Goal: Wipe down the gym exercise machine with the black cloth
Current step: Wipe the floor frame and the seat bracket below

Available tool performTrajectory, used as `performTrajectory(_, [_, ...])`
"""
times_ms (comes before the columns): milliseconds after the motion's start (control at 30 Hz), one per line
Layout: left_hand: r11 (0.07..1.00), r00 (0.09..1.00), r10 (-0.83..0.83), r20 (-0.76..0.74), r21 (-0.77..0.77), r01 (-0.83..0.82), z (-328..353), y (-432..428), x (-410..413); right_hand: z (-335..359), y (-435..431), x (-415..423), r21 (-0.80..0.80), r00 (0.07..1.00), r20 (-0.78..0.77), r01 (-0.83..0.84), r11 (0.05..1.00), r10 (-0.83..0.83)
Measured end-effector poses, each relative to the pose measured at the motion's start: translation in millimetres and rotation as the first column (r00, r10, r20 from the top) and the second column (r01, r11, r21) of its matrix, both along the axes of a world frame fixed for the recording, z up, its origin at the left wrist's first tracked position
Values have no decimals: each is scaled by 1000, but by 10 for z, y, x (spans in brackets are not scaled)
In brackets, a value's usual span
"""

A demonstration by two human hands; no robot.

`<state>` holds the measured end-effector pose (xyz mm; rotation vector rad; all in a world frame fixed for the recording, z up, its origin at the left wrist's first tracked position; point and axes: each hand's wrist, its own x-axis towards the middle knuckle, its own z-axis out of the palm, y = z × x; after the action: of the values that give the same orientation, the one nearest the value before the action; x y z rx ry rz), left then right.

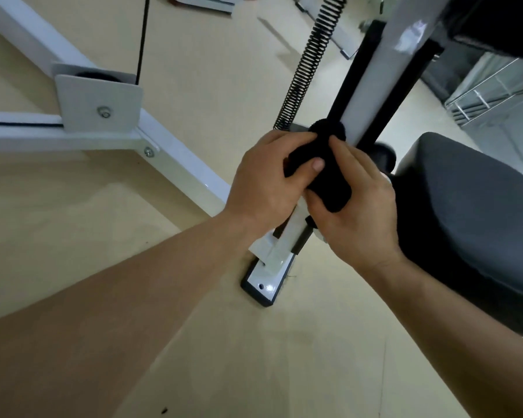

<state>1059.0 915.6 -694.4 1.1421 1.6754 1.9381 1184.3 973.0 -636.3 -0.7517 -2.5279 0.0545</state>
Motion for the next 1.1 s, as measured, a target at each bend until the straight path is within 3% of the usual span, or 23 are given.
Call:
performTrajectory(133, [1000,1000,7,27,-1,-7,-6,-4,69,-46,-104,46,-151,995,35,-91,984,98])
performTrajectory(233, [999,998,-8,59,-32,10,47,-7,129,-120,-168,75,-341,987,-70,-163,926,148])
performTrajectory(367, [995,998,65,28,-83,-62,84,45,143,-109,-145,90,-463,975,-173,-208,861,143])
performTrajectory(533, [954,953,301,-34,0,-301,4,179,227,-200,-340,315,-409,980,-135,-189,893,146])
performTrajectory(667, [872,854,484,-192,22,-489,-40,304,312,-523,-478,698,-393,991,-32,-132,910,130])
performTrajectory(833, [837,783,545,-300,145,-527,-159,412,370,-823,-406,1042,-400,990,139,67,914,-12])
performTrajectory(1100, [902,867,431,-251,157,-402,-145,337,627,-876,-312,1088,-380,972,228,144,914,-59])
